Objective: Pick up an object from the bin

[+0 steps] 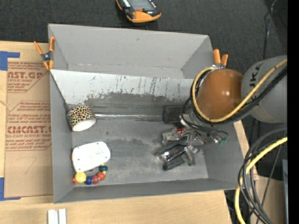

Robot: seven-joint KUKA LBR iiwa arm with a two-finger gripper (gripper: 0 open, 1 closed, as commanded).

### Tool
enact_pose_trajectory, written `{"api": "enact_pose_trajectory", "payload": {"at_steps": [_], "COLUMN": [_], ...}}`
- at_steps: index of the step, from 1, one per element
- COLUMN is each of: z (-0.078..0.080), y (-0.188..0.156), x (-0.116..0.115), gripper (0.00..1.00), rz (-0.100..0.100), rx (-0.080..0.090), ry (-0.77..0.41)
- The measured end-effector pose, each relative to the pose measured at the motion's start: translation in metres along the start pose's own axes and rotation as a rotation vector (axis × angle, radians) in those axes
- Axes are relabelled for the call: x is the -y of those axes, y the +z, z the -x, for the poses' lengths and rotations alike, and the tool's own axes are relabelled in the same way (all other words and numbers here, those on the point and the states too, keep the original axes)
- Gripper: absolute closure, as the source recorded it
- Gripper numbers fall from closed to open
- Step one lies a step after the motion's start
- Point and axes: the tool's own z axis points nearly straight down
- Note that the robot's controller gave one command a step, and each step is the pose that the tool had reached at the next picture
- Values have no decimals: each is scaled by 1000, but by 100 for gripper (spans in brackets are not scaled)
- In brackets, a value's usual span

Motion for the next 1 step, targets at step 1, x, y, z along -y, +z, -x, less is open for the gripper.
{"api": "enact_pose_trajectory", "payload": {"at_steps": [1], "z": [-17], "y": [0], "x": [-43], "gripper": [100], "rz": [-18], "rx": [12], "ry": [101]}}
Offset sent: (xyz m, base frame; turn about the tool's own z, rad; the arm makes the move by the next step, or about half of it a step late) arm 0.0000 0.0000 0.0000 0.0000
